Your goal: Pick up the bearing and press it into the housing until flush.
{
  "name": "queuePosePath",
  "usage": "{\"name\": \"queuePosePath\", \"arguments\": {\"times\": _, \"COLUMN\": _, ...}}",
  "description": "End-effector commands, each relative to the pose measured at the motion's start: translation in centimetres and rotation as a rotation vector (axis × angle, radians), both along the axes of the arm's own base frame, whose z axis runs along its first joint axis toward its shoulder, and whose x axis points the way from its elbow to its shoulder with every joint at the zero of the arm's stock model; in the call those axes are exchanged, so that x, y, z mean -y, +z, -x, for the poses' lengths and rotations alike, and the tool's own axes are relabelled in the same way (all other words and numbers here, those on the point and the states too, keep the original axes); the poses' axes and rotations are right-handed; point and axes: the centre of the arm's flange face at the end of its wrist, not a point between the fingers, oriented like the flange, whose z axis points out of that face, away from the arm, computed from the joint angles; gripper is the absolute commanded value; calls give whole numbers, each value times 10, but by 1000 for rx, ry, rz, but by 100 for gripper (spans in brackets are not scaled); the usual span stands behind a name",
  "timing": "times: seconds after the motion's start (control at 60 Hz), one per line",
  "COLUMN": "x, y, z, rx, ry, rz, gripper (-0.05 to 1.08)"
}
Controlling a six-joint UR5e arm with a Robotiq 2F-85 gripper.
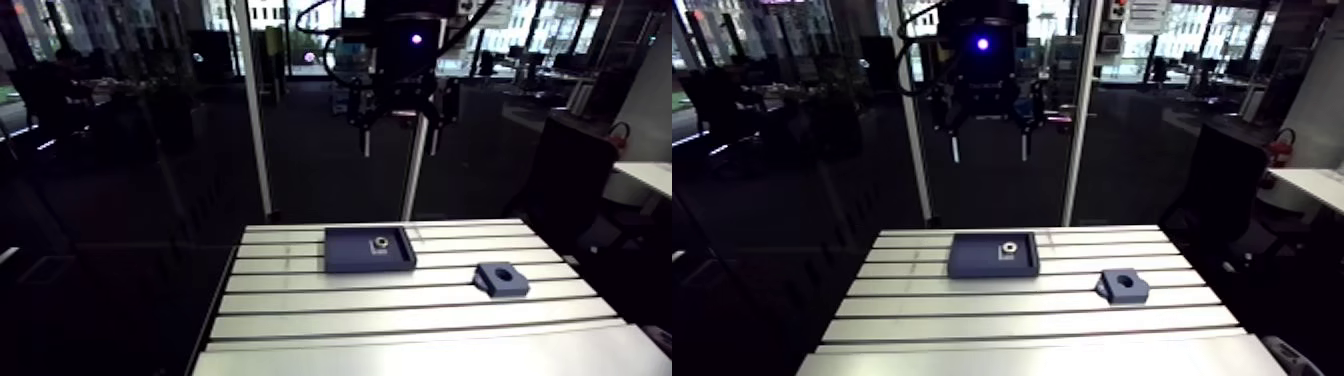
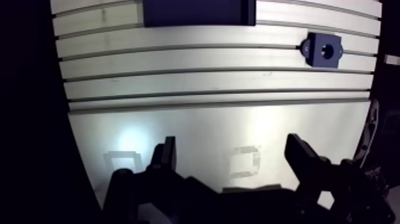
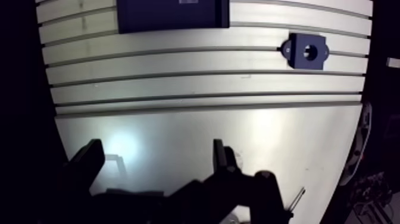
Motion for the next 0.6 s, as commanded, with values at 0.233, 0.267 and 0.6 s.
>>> {"name": "queuePosePath", "arguments": {"times": 0.233, "x": -11, "y": -40, "z": 58, "rx": 11, "ry": 62, "rz": 5, "gripper": 1}}
{"name": "queuePosePath", "arguments": {"times": 0.267, "x": -12, "y": -42, "z": 67, "rx": -17, "ry": 70, "rz": 2, "gripper": 1}}
{"name": "queuePosePath", "arguments": {"times": 0.6, "x": -15, "y": -75, "z": 98, "rx": -64, "ry": 110, "rz": 2, "gripper": 1}}
